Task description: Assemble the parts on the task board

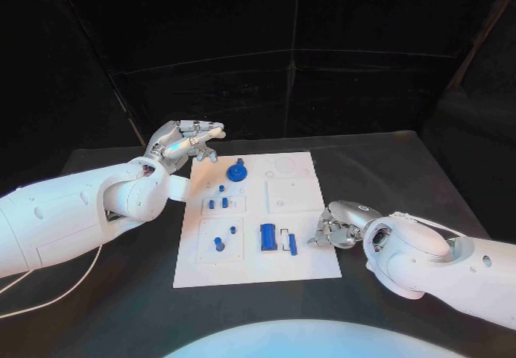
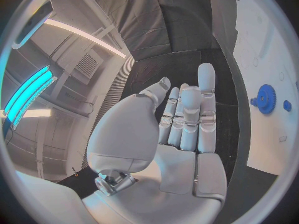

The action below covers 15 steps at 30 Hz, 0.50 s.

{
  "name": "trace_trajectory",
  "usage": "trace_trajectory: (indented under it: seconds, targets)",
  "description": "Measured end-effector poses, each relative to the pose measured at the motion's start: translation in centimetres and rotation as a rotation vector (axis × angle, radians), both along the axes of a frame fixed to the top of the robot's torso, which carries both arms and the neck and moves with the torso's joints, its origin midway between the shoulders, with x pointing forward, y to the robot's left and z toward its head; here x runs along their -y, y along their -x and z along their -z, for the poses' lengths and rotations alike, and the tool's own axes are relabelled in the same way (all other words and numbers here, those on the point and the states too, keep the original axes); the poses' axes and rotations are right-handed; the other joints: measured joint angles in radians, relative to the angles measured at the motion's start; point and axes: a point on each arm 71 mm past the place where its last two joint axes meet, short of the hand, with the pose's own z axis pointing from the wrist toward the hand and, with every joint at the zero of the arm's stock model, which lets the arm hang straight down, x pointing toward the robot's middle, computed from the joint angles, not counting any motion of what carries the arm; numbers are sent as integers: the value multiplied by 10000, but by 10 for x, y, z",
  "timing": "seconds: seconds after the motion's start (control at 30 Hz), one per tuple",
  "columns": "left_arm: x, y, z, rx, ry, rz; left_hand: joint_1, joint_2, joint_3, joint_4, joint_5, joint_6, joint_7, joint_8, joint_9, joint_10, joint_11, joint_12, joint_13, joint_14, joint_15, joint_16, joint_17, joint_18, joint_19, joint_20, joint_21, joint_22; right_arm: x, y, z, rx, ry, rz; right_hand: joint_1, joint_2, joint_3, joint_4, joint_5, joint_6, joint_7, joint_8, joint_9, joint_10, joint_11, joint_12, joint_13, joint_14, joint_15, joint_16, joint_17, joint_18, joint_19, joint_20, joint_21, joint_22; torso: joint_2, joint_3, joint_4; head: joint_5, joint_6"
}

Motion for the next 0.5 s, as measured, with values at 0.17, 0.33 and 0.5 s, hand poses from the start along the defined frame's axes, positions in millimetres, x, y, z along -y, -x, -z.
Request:
trace_trajectory:
  seconds: [0.17, 0.33, 0.5]
  targets:
    - [0, 0, 0, -2, -1, -2, 0, 0, 0, 0, 0, 0, 0, 0, 0, 0, 0, 0, 0, 0, 0, 0, 0, 0, 0, 0, 0, 0, 0, 0, 0, 46, 20, -10, 0, 0, 0, 0, 0, 17, -13, 11, -1, 0, 0, -1, 17, 0, 0, 0, 0, 0, 0, 0, 0, 0, 2, -2, 0, -3, 6]
    - [0, 0, 0, -4, -2, -2, 0, 0, 0, 0, 0, 0, 0, 0, 0, -36, -36, 0, 0, 0, 0, 0, 0, 0, 0, 0, 0, -9, -2, 2, -1, 96, -69, -18, 0, 0, -78, 79, 60, 53, -50, -14, -30, 0, 0, 11, 48, 0, 0, 0, -1, 0, 0, 0, 0, 15, 8, -3, -8, 11, 12]
    - [-1, 0, 0, -6, -3, -3, 0, 0, 0, 0, 0, 0, 0, 0, 0, -36, -36, 0, 0, 0, 0, 0, 0, 0, 0, 0, 0, -9, -5, 5, -3, 203, -382, -11, -67, -66, -151, 151, 140, 52, -51, -78, -20, 0, 0, 42, 70, 0, -1, 0, -2, 0, 0, 0, 0, 34, 9, 2, -12, 12, 13]
